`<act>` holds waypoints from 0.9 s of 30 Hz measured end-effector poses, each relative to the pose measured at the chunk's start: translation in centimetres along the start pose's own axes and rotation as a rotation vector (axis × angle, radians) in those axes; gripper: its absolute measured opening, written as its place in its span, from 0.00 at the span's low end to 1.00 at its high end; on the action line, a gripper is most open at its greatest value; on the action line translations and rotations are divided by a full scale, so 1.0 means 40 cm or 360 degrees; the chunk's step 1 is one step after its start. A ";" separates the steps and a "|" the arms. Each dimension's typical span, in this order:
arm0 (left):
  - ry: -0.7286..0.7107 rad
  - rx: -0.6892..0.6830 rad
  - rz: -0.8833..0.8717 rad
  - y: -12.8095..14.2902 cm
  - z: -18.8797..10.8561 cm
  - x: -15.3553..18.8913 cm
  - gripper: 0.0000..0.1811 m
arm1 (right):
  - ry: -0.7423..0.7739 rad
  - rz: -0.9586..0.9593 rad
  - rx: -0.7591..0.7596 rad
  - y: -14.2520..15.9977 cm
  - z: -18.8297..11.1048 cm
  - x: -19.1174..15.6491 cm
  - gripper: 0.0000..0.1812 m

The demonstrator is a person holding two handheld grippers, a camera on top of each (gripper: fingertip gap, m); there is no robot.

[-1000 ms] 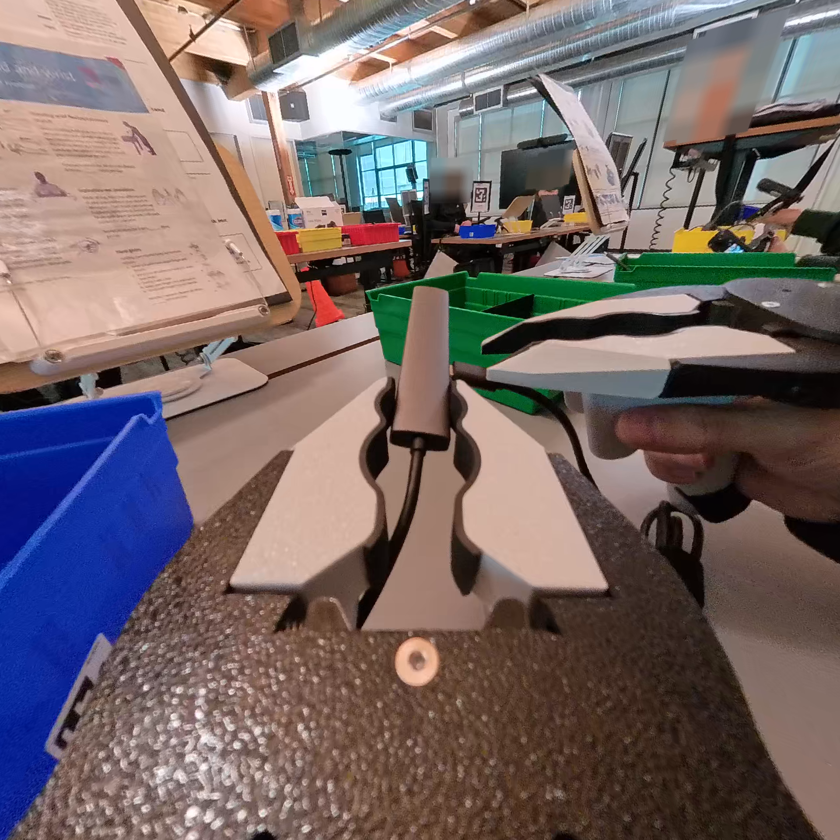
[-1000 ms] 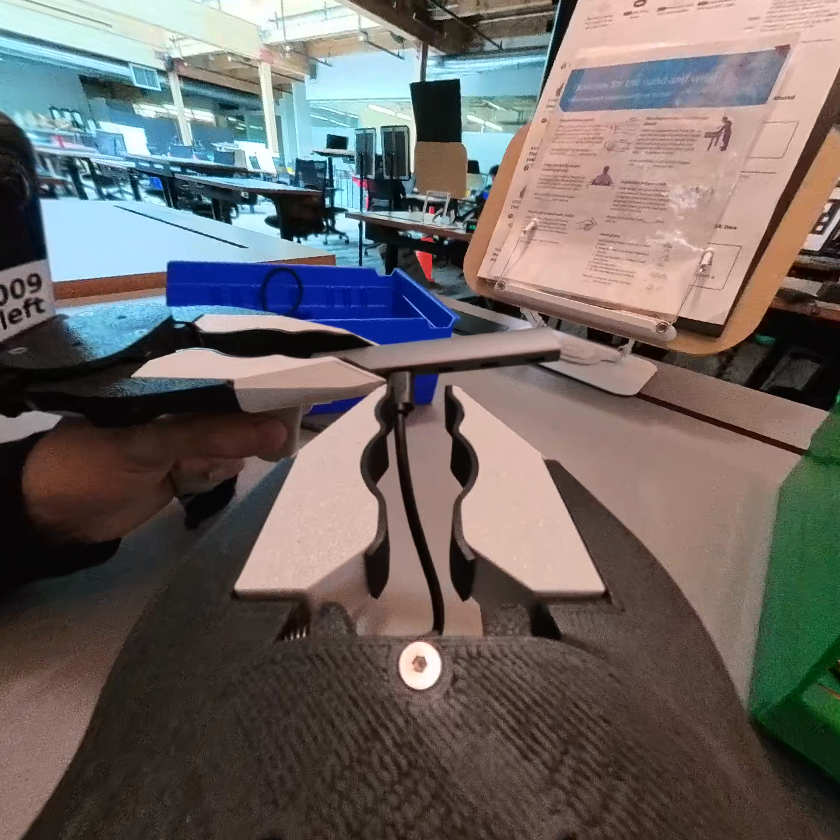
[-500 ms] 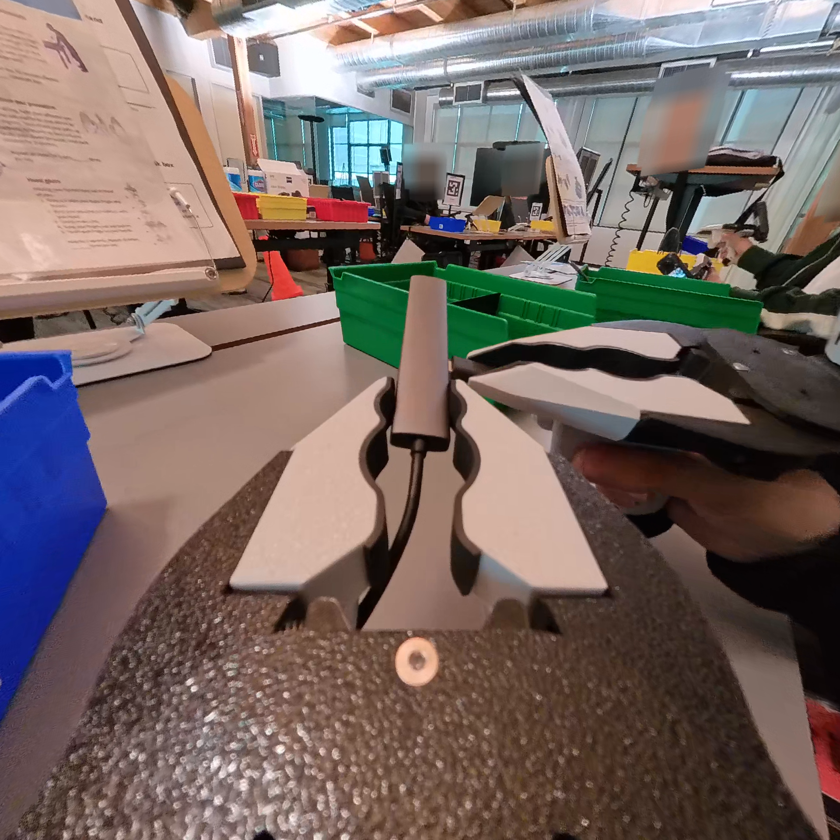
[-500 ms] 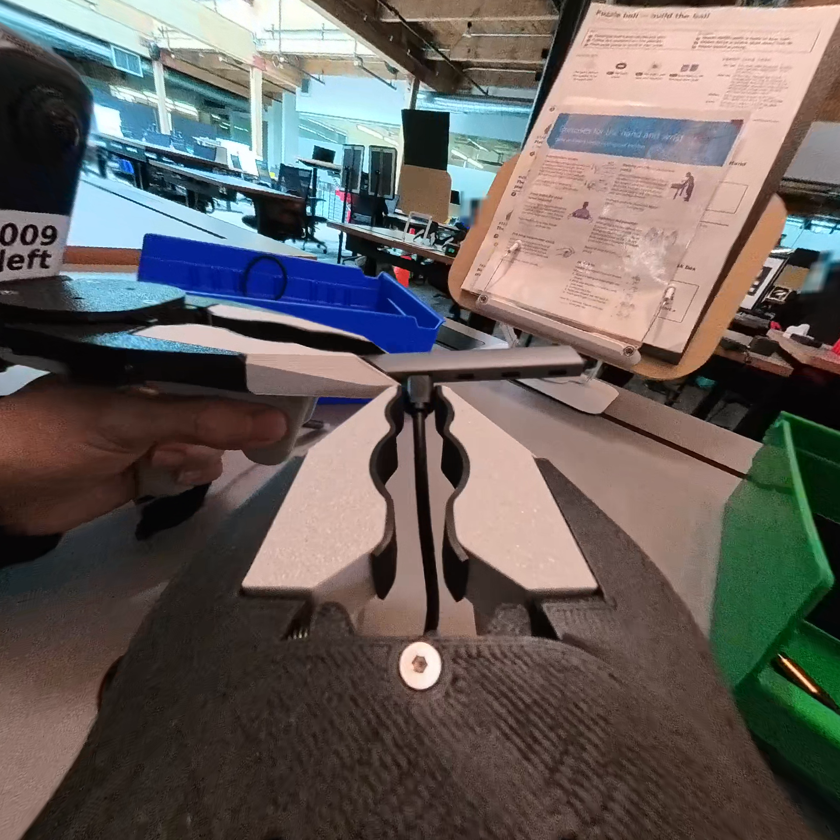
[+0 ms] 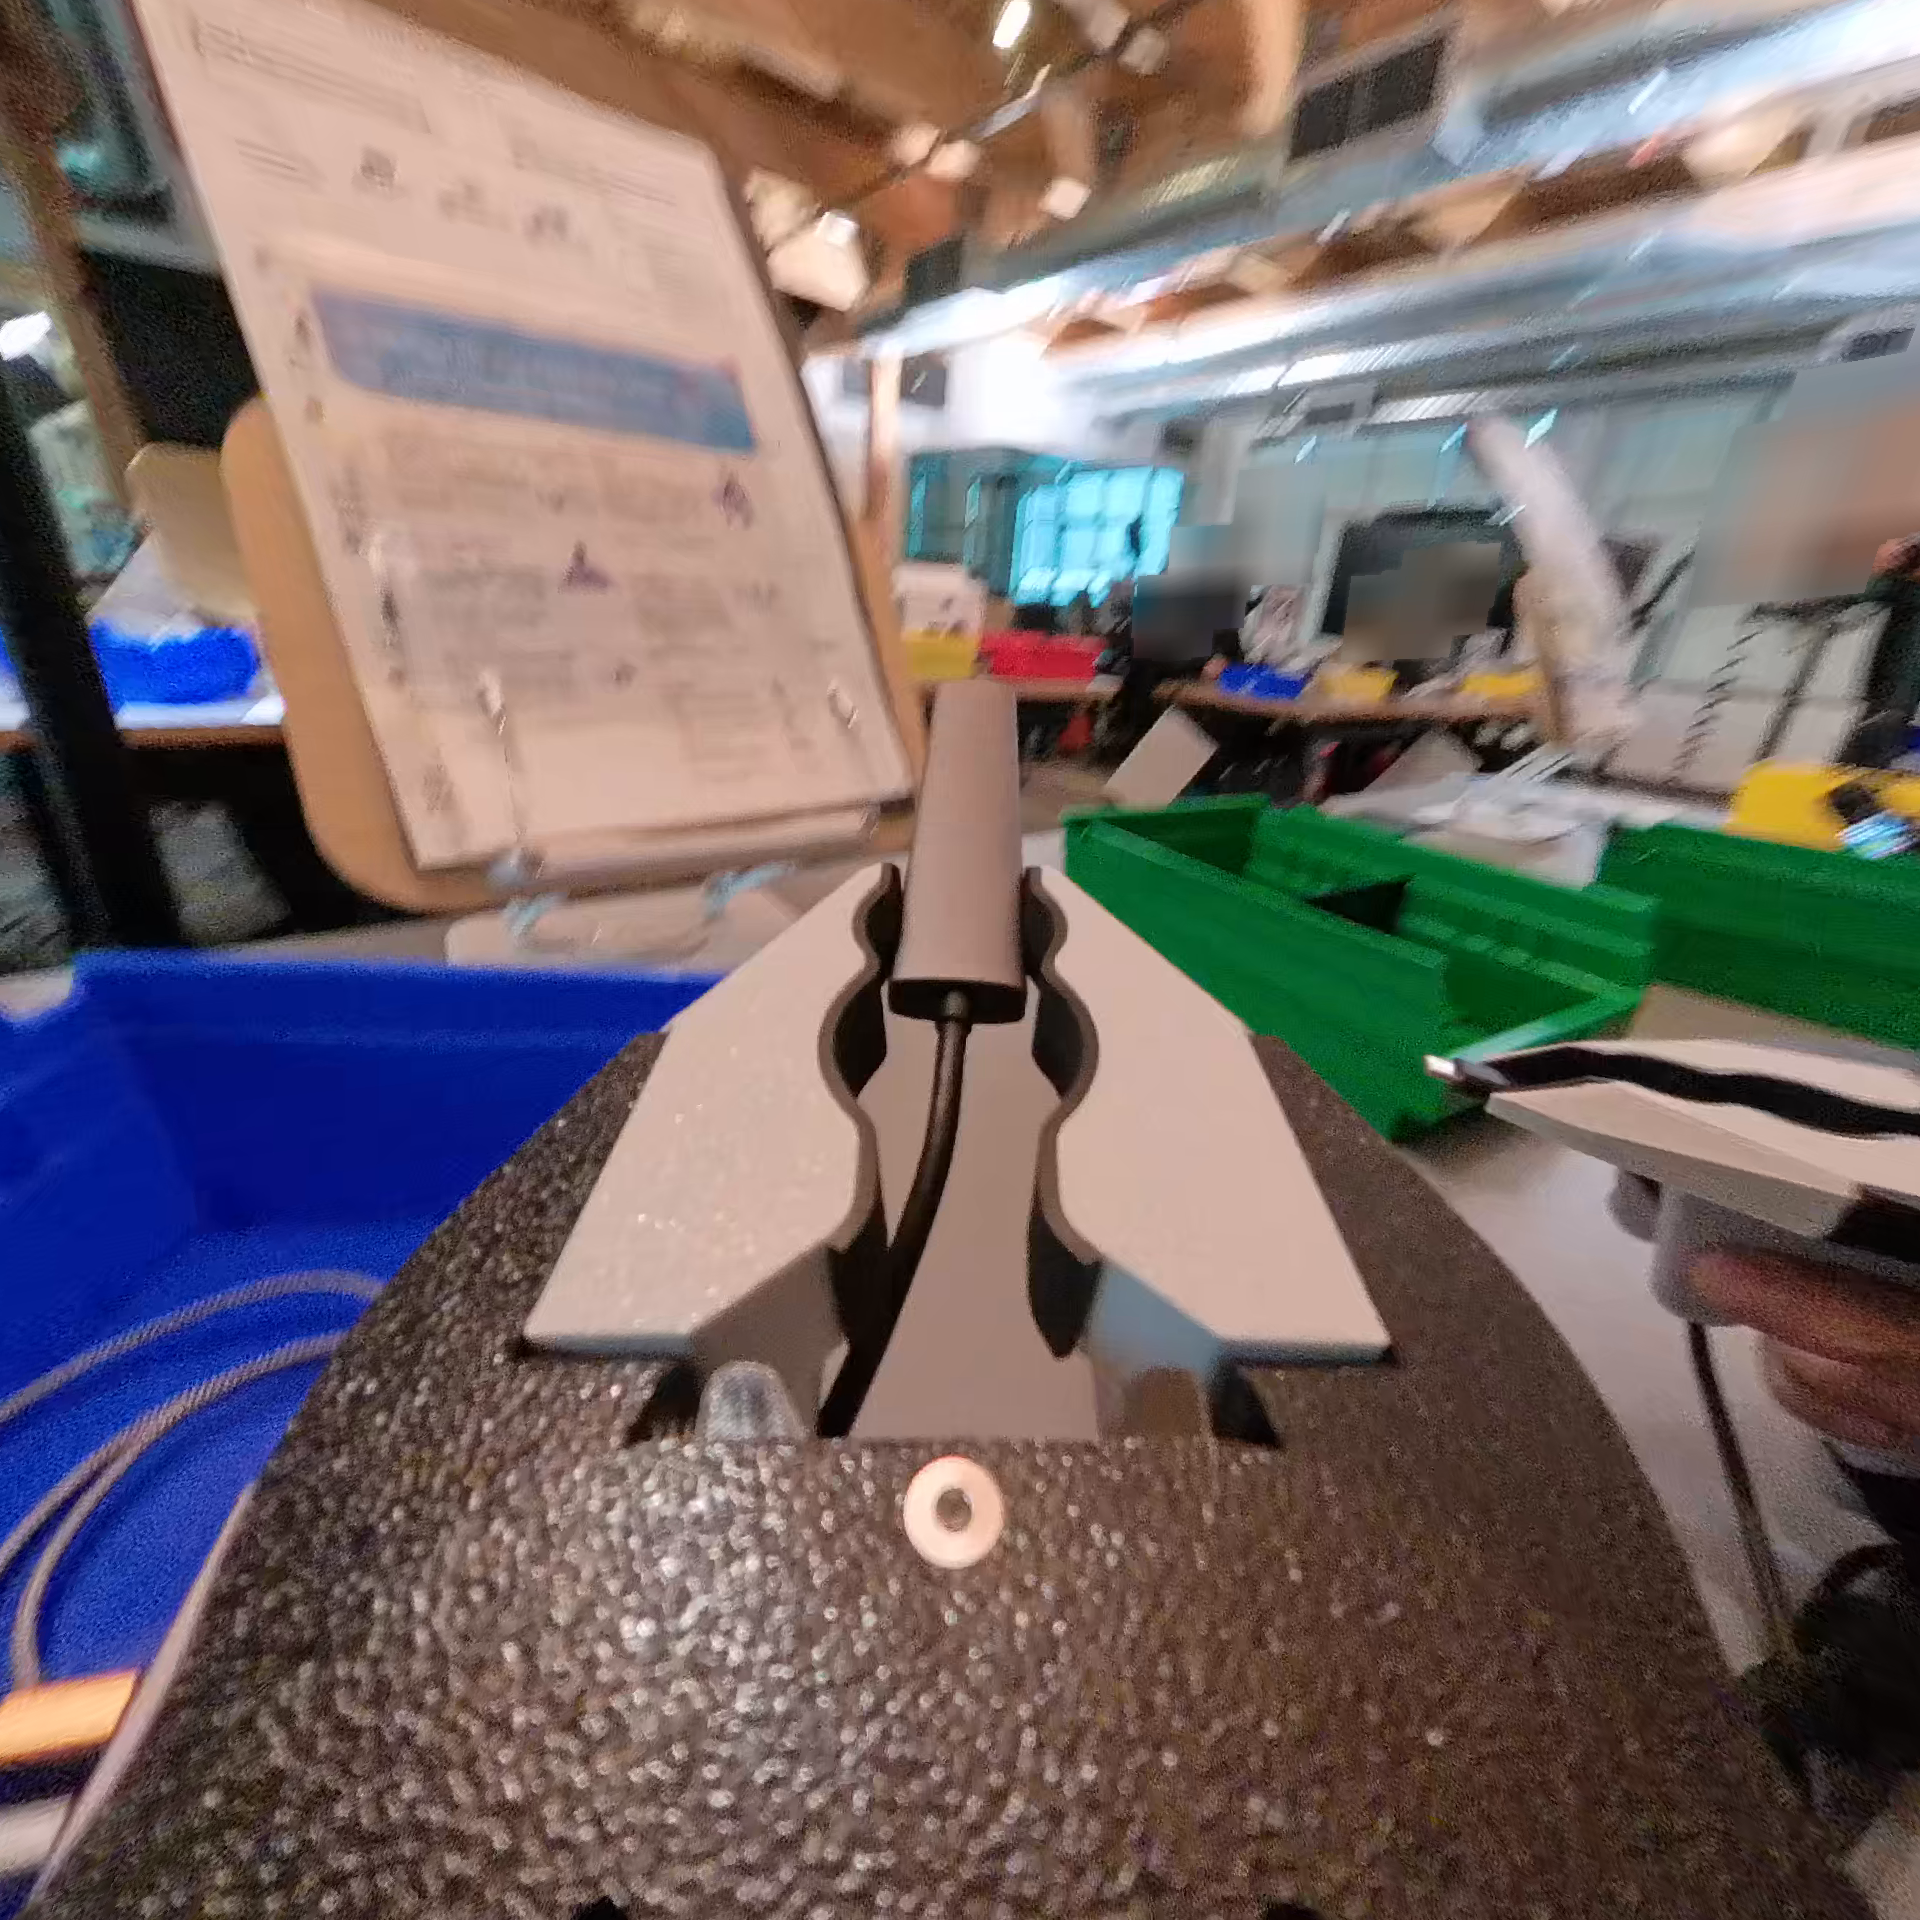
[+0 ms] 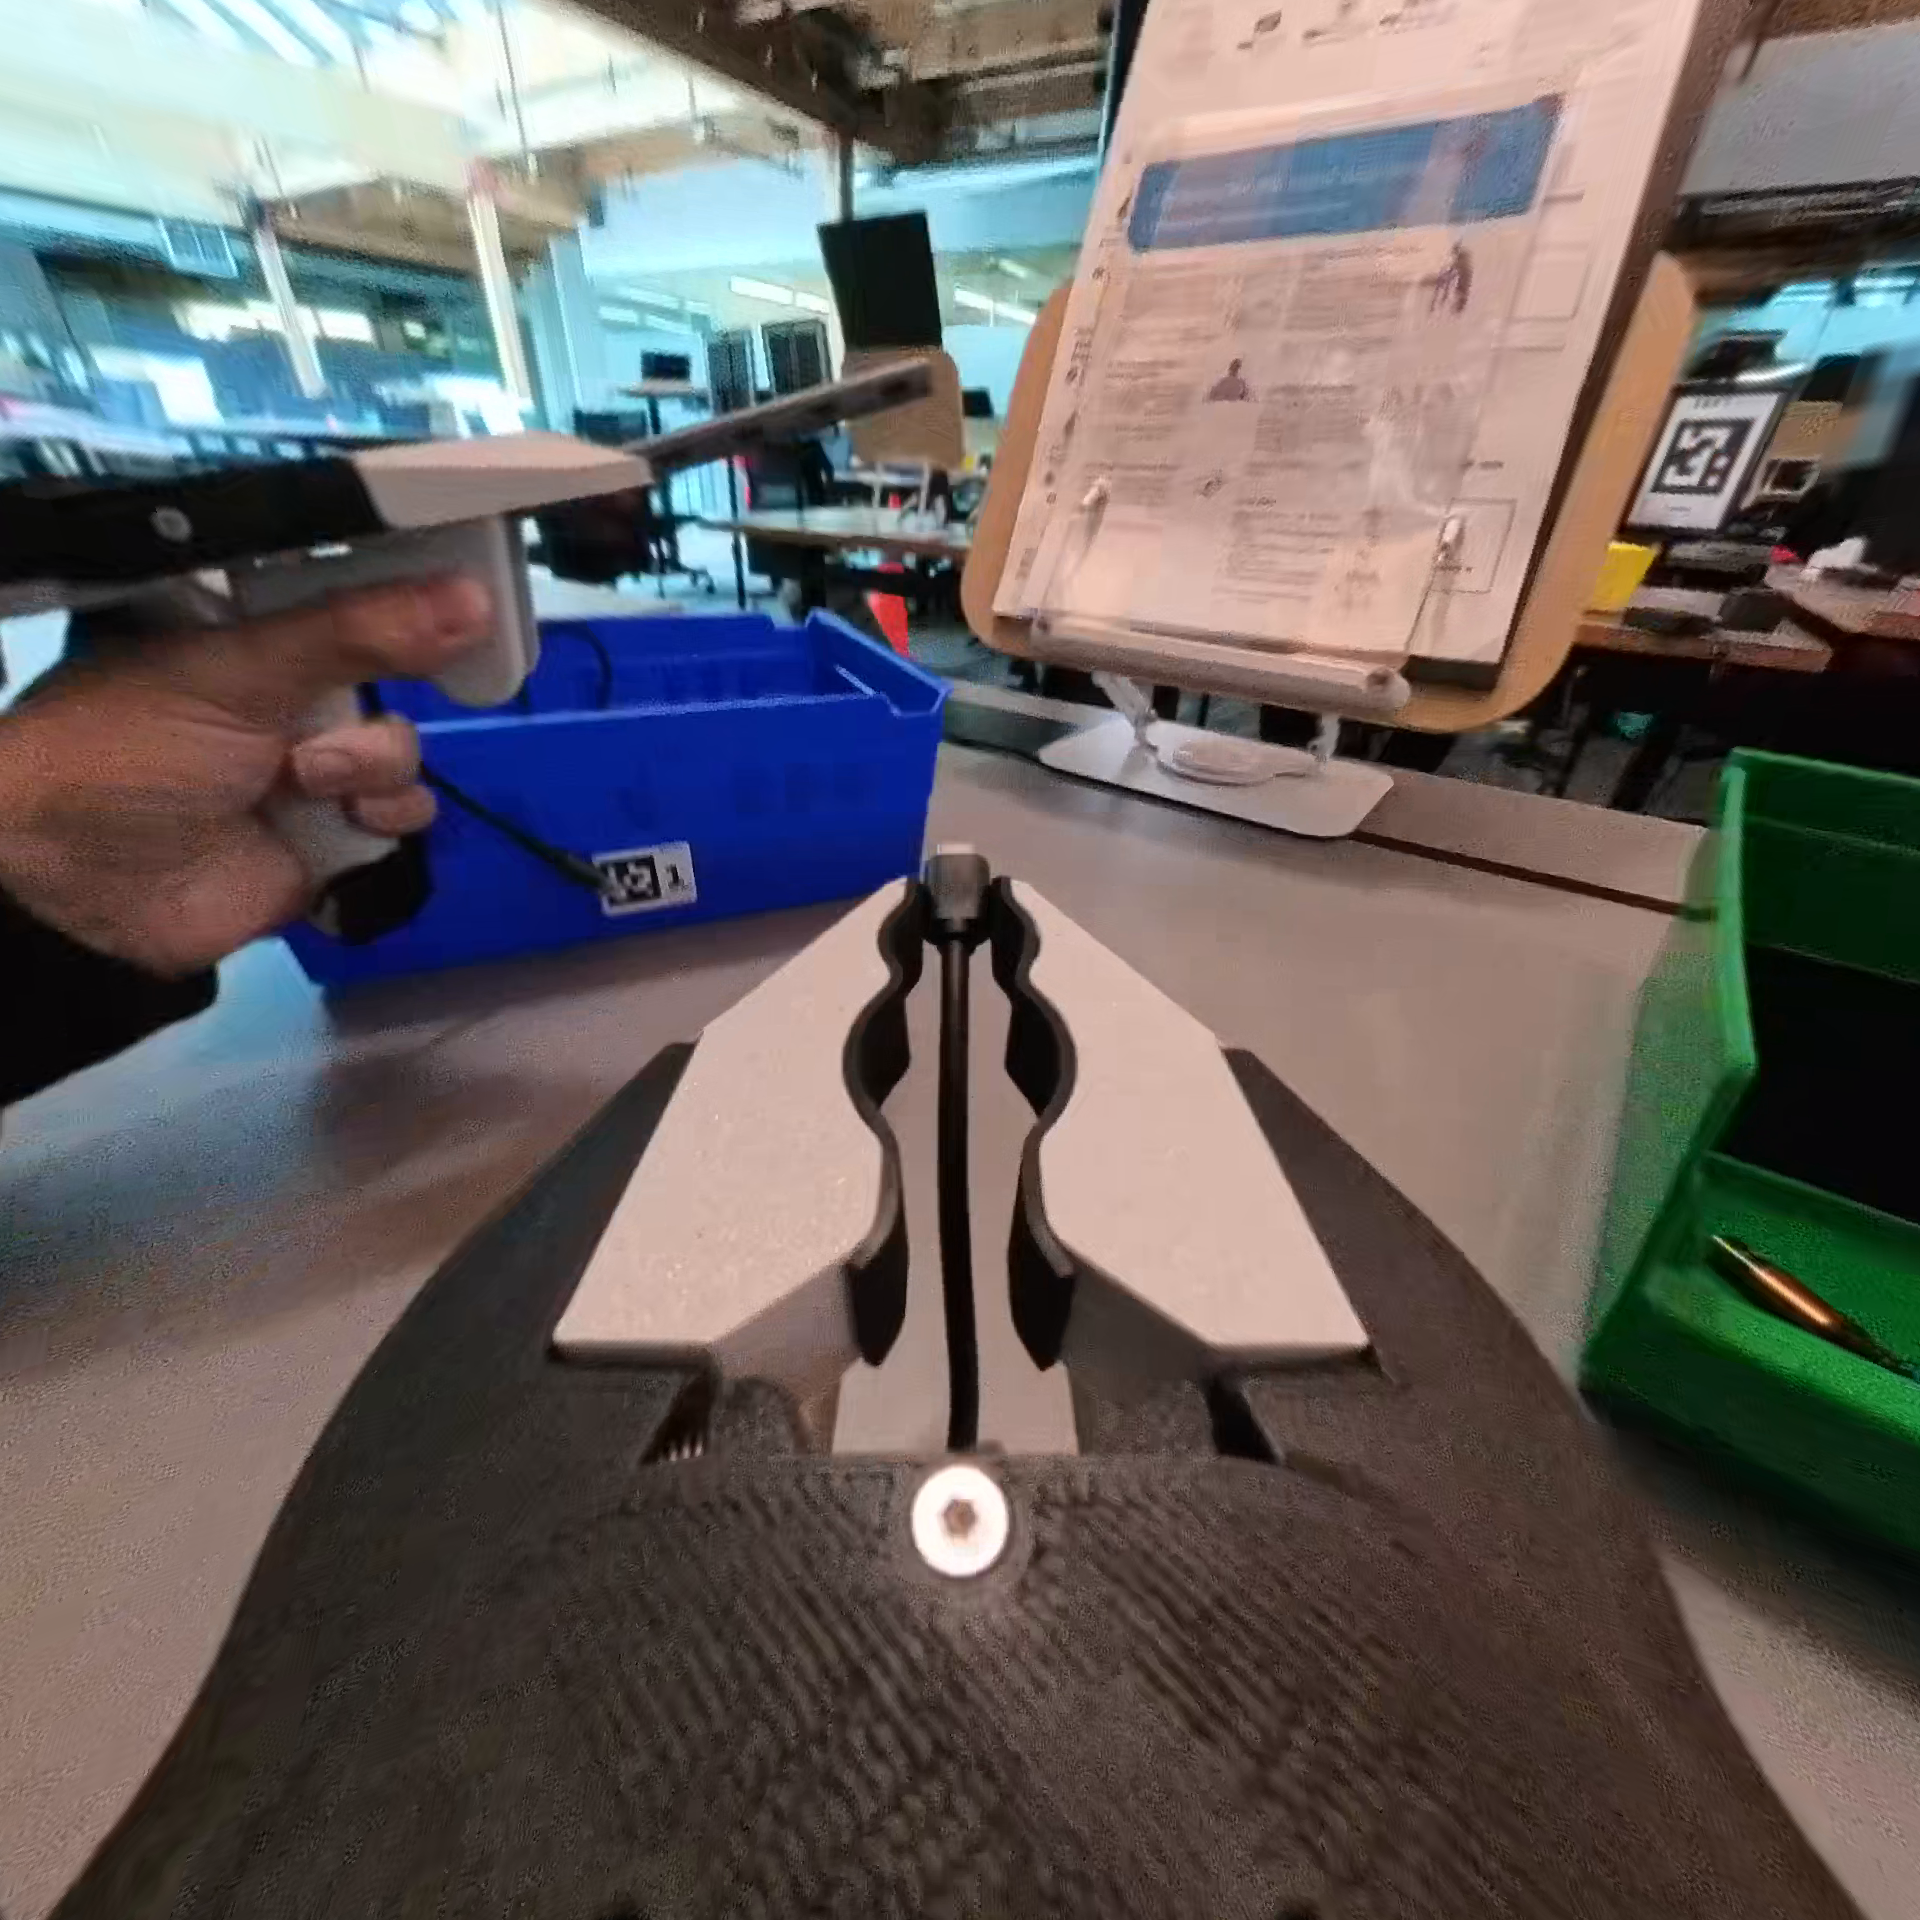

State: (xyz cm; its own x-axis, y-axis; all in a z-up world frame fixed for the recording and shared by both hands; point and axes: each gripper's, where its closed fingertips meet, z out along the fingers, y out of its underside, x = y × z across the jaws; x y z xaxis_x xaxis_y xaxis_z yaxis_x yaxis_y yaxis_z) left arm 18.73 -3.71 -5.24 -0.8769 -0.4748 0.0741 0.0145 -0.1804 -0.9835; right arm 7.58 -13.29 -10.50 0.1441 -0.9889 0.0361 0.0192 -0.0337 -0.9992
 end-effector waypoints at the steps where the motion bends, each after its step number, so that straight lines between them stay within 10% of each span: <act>1: 0.0058 0.0062 -0.0005 -0.034 -0.009 0.011 0.12 | -0.0009 0.0016 0.0049 -0.024 -0.014 0.010 0.06; 9: 0.0385 0.0018 0.0051 -0.030 -0.016 0.152 0.12 | 0.0305 -0.0671 0.0124 -0.321 -0.132 0.233 0.06; 15: 0.0457 -0.0020 0.0005 -0.013 -0.010 0.157 0.12 | 0.0522 -0.0743 -0.0001 -0.379 -0.116 0.477 0.06; 27: 0.0487 -0.0097 -0.0031 0.033 -0.001 0.147 0.11 | 0.0592 -0.0731 -0.1019 0.061 -0.043 0.622 0.06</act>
State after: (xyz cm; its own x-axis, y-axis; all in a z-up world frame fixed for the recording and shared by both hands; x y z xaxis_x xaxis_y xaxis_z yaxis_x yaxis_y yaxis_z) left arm 13.58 -6.71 -6.13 -0.9808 -0.1889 0.0492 -0.0246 -0.1305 -0.9911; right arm 9.49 -38.25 -12.04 -0.0762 -0.8366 0.5424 -0.5799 -0.4053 -0.7067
